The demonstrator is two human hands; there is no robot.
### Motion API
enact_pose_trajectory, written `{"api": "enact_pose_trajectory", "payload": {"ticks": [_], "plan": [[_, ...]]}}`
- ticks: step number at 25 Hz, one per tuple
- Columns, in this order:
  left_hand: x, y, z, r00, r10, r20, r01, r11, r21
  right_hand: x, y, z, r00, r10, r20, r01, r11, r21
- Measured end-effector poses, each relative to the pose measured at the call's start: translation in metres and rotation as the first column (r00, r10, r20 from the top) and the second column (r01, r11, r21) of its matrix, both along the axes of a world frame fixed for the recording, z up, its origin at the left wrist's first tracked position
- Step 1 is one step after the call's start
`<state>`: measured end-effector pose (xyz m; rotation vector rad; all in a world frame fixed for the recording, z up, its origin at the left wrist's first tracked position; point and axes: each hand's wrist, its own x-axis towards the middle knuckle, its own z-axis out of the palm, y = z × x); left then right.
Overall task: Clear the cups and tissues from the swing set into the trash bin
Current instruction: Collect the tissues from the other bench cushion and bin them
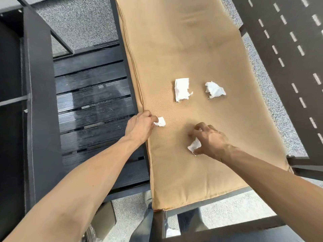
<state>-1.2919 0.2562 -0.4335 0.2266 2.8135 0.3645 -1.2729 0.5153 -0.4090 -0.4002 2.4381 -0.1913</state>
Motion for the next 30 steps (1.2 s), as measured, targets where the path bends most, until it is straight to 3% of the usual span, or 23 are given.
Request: {"api": "enact_pose_trajectory", "payload": {"ticks": [4,7,9,14,17,20,26,30], "plan": [[-0.005,0.006,0.002,1.000,-0.011,-0.023,0.011,1.000,0.002,0.005,0.004,-0.013,0.999,-0.005,-0.036,0.004,1.000,-0.030],[-0.017,0.011,0.010,1.000,-0.012,-0.021,0.013,0.998,0.067,-0.005,0.010,-0.011,0.995,-0.103,0.010,0.104,0.987,-0.124],[-0.029,0.017,0.017,1.000,-0.003,-0.031,0.007,0.993,0.119,-0.017,0.016,-0.007,0.985,-0.168,-0.043,0.159,0.975,-0.153],[-0.076,0.053,0.029,0.995,0.053,-0.086,-0.027,0.959,0.280,-0.078,0.046,0.009,0.888,-0.435,-0.148,0.367,0.865,-0.343],[-0.100,0.076,0.026,0.997,0.081,-0.014,-0.073,0.946,0.317,-0.117,0.058,0.009,0.858,-0.477,-0.192,0.399,0.853,-0.335],[-0.115,0.093,0.016,0.996,0.030,0.082,-0.049,0.971,0.233,-0.145,0.064,-0.002,0.890,-0.432,-0.145,0.385,0.883,-0.268],[-0.110,0.101,-0.005,0.994,-0.105,0.040,0.105,0.994,0.007,-0.147,0.056,-0.038,0.904,-0.381,-0.194,0.346,0.918,-0.191],[-0.093,0.102,-0.011,0.997,-0.078,0.012,0.079,0.996,-0.035,-0.128,0.056,-0.041,0.886,-0.437,-0.157,0.393,0.886,-0.245]]}}
